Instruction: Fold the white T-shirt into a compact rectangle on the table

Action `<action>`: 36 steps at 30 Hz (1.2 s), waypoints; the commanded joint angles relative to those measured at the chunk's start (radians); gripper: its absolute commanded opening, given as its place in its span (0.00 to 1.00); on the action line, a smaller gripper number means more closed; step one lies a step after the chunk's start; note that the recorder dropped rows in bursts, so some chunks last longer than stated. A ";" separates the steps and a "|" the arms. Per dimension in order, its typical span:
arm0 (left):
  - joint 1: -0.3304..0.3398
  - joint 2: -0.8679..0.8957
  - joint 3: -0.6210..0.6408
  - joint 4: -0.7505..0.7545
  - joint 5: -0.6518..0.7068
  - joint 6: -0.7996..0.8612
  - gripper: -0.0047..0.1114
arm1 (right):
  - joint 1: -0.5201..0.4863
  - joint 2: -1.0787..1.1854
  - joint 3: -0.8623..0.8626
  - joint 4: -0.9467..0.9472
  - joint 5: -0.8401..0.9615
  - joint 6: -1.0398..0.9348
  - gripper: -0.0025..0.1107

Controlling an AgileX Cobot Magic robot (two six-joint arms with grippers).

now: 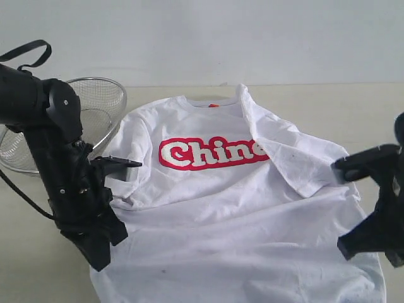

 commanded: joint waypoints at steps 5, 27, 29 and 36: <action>0.002 -0.054 -0.088 -0.072 -0.124 0.027 0.08 | -0.008 -0.131 -0.122 0.009 -0.264 -0.183 0.02; 0.002 0.246 -0.372 -0.210 -0.234 0.088 0.08 | -0.008 0.615 -0.904 0.170 -0.338 -0.430 0.51; 0.002 0.246 -0.372 -0.206 -0.241 0.088 0.08 | -0.008 0.669 -0.977 0.170 -0.281 -0.430 0.51; 0.002 0.246 -0.372 -0.202 -0.290 0.088 0.08 | 0.020 0.804 -1.164 0.153 -0.118 -0.411 0.51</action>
